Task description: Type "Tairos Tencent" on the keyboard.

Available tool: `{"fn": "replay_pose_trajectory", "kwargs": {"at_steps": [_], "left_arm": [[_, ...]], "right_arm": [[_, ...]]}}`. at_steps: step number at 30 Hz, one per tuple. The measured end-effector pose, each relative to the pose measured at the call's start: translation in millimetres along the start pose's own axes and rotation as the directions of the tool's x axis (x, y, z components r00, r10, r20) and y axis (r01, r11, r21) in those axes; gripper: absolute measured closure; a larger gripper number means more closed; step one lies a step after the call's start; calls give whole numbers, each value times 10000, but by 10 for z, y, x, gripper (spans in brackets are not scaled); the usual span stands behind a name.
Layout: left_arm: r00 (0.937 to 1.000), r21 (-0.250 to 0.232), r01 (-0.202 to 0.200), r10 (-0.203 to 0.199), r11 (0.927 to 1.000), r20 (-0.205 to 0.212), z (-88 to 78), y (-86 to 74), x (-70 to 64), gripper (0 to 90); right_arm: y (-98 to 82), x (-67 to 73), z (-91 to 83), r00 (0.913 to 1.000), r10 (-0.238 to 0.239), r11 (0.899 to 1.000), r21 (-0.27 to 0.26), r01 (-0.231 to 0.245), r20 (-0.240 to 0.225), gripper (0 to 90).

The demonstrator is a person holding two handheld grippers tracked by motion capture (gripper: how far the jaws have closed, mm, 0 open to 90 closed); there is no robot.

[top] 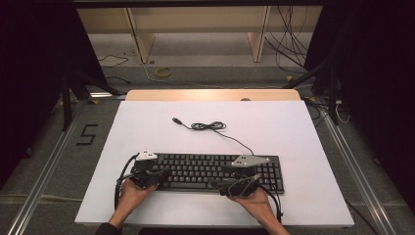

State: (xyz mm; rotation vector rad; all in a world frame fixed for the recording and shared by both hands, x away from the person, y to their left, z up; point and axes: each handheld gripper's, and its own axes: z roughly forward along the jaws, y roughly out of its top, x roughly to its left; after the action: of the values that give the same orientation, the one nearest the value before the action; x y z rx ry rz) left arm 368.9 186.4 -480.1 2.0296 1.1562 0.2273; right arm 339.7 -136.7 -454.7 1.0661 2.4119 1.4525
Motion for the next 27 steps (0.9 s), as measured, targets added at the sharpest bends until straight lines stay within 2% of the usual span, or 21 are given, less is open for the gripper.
{"fn": "replay_pose_trajectory", "kwargs": {"at_steps": [4, 6, 12, 21, 27], "left_arm": [[10000, -13, 50, -50, 10000, 27, -2, -1, 5, 894], [10000, 23, -50, 50, 10000, -26, -10, 2, 1, 893], [10000, -292, -5, 3, 9996, -82, -51, 16, -12, 888], [9996, -800, 187, -168, 9966, 244, -131, 32, -24, 786], [9992, -887, 266, -237, 9957, 332, -166, 28, -1, 683]], "right_arm": [[-5, 8, 5, 10000, -24, 10000, 45, 24, 9, 306], [-6, 11, 6, 10000, -22, 10000, 57, 22, 6, 306], [-6, -2, 6, 10000, 29, 10000, -5, -29, 13, 305], [-10, 0, 16, 10000, 26, 10000, -7, -26, 10, 301], [-9, 2, 22, 10000, 45, 10000, 23, -45, 7, 300]]}}
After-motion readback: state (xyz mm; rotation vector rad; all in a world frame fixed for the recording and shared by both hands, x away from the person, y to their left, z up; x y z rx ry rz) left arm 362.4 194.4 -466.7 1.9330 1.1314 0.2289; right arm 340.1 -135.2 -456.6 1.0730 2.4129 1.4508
